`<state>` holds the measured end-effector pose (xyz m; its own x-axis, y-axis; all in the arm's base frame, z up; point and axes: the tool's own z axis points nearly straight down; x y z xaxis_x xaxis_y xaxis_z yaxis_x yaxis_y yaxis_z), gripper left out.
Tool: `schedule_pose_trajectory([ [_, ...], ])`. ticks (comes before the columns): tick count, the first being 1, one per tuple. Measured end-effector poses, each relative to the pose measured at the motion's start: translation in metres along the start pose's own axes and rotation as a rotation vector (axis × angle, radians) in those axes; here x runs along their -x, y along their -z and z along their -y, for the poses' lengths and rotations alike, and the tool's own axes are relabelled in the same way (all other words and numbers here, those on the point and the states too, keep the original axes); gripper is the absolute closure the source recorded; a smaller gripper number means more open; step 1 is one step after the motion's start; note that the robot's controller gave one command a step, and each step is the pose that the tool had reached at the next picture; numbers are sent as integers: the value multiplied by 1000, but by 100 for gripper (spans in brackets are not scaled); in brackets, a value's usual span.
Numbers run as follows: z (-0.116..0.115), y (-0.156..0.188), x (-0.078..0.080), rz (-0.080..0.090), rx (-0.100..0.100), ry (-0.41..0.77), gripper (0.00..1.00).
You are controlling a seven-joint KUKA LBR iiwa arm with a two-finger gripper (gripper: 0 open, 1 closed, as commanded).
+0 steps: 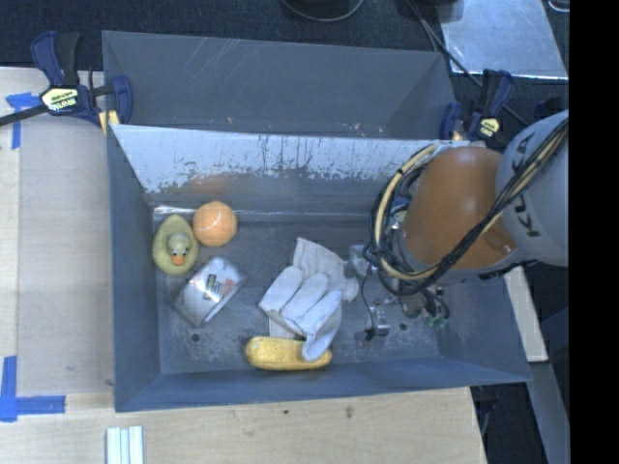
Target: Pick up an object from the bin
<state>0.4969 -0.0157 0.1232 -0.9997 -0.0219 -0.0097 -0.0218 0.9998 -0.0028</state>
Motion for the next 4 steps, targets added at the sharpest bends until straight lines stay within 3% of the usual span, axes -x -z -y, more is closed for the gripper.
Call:
schedule_pose_trajectory([
  [1,-38,-35,27,-5,4,119,0],
  [2,-40,-49,41,4,-1,259,100],
  [3,-40,-49,41,4,-1,259,100],
  [4,-42,-8,36,-4,0,261,100],
])
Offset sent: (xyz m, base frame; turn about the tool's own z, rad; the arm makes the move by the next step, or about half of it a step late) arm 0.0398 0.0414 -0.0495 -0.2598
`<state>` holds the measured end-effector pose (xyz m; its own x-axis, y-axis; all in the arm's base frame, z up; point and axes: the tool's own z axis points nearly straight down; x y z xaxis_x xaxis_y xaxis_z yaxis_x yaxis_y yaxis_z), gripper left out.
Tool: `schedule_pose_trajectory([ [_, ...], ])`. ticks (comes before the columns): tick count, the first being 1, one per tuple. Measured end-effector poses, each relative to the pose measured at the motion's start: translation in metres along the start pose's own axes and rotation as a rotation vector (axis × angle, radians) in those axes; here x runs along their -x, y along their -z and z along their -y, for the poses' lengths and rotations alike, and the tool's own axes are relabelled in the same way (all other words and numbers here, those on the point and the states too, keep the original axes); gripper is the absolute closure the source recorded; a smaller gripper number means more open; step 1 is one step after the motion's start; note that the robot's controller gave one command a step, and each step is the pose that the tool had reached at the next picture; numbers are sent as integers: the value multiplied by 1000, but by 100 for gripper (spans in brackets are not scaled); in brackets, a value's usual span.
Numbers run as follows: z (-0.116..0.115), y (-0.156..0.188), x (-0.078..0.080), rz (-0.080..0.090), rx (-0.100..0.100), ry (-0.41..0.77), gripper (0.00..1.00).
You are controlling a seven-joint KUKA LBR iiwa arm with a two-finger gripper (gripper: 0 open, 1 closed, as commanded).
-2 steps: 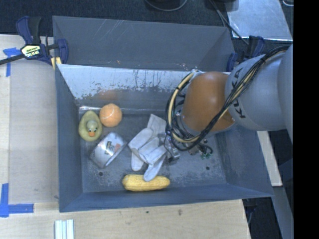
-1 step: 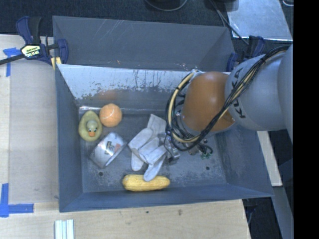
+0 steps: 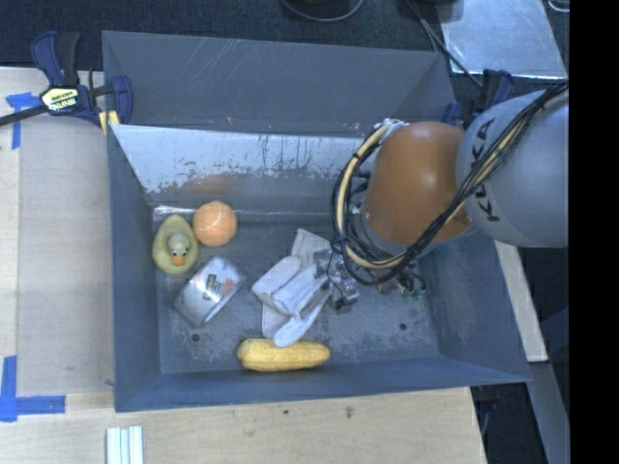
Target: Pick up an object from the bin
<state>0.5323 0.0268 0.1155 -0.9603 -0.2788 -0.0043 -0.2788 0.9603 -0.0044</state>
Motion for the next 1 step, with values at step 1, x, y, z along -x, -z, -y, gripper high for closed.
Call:
schedule_pose_trajectory([
  [1,15,89,5,11,-2,-131,100],
])
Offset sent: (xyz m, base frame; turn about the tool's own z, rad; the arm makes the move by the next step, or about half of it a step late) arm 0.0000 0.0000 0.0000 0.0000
